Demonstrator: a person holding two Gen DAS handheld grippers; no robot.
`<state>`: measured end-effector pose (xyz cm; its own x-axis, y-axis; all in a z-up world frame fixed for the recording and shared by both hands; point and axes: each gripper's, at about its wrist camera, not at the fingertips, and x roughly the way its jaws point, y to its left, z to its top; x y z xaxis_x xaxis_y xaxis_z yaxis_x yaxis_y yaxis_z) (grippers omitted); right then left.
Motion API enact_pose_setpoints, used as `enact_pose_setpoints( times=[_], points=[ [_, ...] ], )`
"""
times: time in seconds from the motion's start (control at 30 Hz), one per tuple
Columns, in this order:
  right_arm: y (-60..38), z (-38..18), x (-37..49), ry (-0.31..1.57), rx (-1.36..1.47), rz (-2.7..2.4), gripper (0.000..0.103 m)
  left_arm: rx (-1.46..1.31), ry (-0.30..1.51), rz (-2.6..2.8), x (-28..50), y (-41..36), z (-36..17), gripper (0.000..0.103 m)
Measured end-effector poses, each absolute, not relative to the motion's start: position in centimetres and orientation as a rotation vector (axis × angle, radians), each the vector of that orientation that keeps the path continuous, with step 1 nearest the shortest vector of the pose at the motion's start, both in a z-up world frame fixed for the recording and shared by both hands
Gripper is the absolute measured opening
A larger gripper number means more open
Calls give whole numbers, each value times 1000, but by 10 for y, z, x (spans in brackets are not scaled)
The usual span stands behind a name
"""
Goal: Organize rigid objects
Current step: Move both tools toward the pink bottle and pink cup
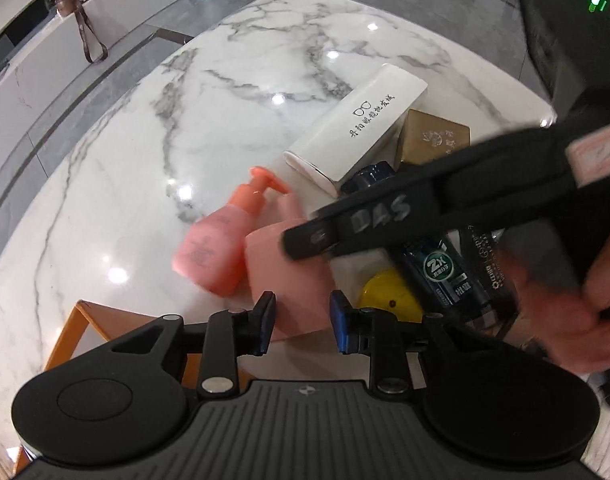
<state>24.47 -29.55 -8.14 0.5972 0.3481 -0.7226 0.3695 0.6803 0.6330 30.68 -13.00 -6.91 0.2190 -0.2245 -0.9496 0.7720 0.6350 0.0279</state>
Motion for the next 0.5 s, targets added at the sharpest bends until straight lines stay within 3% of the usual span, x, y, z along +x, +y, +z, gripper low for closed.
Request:
enact_pose_setpoints(
  times=[0.07, 0.17, 0.23, 0.3, 0.4, 0.5],
  points=[
    [-298, -72, 243, 944, 822, 24, 0, 601, 1147, -744, 304, -133, -67, 33],
    [-304, -69, 239, 933, 816, 30, 0, 688, 1159, -714, 301, -140, -70, 44],
    [-313, -77, 239, 970, 878, 19, 10, 749, 1167, -680, 301, -146, -76, 52],
    [-320, -84, 238, 989, 942, 30, 33, 753, 1181, -672, 301, -147, -79, 55],
    [-320, -86, 240, 1000, 951, 66, 37, 749, 1194, -666, 304, -152, -82, 54],
    [-316, -89, 242, 1034, 971, 83, 49, 693, 1231, -655, 307, -154, -80, 53]
  ],
)
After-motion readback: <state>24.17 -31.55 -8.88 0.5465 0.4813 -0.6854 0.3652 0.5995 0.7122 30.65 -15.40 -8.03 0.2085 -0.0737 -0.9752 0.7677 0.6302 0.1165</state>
